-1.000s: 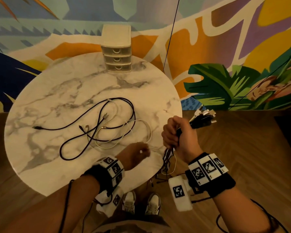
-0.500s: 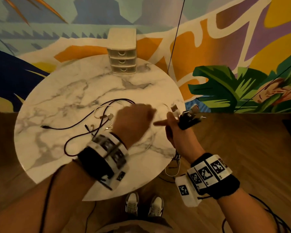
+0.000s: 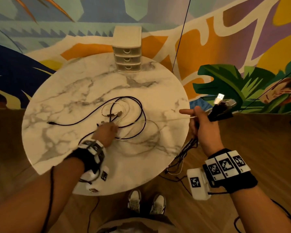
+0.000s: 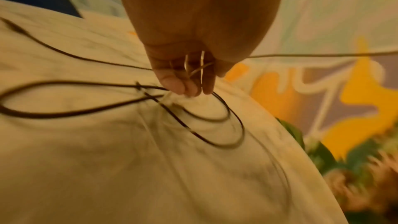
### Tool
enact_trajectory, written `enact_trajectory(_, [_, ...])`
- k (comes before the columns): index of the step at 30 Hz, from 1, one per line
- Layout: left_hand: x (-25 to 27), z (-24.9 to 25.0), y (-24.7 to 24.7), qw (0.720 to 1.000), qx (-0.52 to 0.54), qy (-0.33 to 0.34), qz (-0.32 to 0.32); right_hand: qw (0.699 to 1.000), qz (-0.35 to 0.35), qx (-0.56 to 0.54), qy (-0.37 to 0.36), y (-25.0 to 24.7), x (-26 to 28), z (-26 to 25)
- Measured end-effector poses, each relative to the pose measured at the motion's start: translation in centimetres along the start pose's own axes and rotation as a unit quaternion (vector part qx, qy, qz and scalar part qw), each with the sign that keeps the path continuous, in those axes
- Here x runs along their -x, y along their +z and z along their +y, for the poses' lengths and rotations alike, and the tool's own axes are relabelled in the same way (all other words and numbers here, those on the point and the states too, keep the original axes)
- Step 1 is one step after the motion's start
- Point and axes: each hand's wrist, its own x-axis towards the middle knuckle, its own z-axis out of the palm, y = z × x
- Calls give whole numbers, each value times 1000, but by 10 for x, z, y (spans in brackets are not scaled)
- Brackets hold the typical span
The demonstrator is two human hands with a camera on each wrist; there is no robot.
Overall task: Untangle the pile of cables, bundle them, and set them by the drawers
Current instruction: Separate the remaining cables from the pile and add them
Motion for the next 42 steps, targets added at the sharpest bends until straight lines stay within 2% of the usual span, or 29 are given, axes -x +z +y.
enact_trajectory(2, [-10, -3, -29, 991, 78, -22, 108, 1000, 7, -20, -3, -2, 1, 2])
enact_trajectory(4, [-12, 9, -57, 955, 183, 11, 234, 999, 13, -29, -8, 1, 1, 5])
enact_trajectory(5, [-10, 17, -64, 939, 215, 28, 267, 999, 20, -34, -11, 3, 1, 4])
enact_trajectory(6, [-8, 20, -66, 938, 218, 43, 267, 999, 28, -42, -12, 4, 0, 4])
enact_trajectory(7, [-8, 19, -63, 952, 189, 51, 235, 998, 38, -49, -9, 4, -2, 4])
enact_trajectory(9, [-11, 1, -52, 988, 78, 35, 126, 996, 67, -57, 1, 3, -7, 3])
enact_trajectory(10, [-13, -9, -52, 994, 50, 11, 93, 995, 81, -55, 7, 2, -8, 3])
enact_trajectory(11, [-16, -20, -53, 994, 54, -18, 93, 995, 89, -52, 7, 2, -8, 1])
enact_trajectory(13, [-23, -31, -60, 982, 109, -59, 144, 992, 115, -55, 8, 2, -7, -4])
enact_trajectory(16, [-18, -21, -68, 965, 192, -69, 164, 980, 167, -103, 44, 2, -7, -9])
enact_trajectory(18, [-12, 0, -75, 962, 182, -30, 203, 984, 156, -81, 29, 2, -7, -5])
enact_trajectory(20, [-2, 27, -87, 953, 150, 31, 261, 992, 116, -41, 8, 4, -4, 1])
enact_trajectory(21, [3, 41, -92, 953, 130, 63, 267, 995, 95, -26, 0, 7, -2, 2])
enact_trajectory(25, [33, 90, -97, 969, -51, 146, 190, 1000, -16, 23, -12, 27, 7, -13])
enact_trajectory(29, [50, 122, -76, 935, -222, 237, 142, 986, -120, 119, 4, 57, 18, -21])
enact_trajectory(32, [57, 129, -62, 919, -276, 252, 123, 980, -115, 161, 19, 67, 16, -15])
enact_trajectory(35, [61, 126, -46, 921, -247, 275, 121, 981, -100, 164, 31, 67, 10, -9])
enact_trajectory(38, [60, 106, -19, 958, -115, 253, 69, 990, -78, 117, 12, 64, 8, -10])
enact_trajectory(40, [47, 70, -1, 985, -13, 175, 3, 996, -40, 81, -6, 58, 3, -16])
enact_trajectory(42, [30, 31, -2, 996, 60, 57, -35, 998, -5, 53, -19, 50, -1, -24])
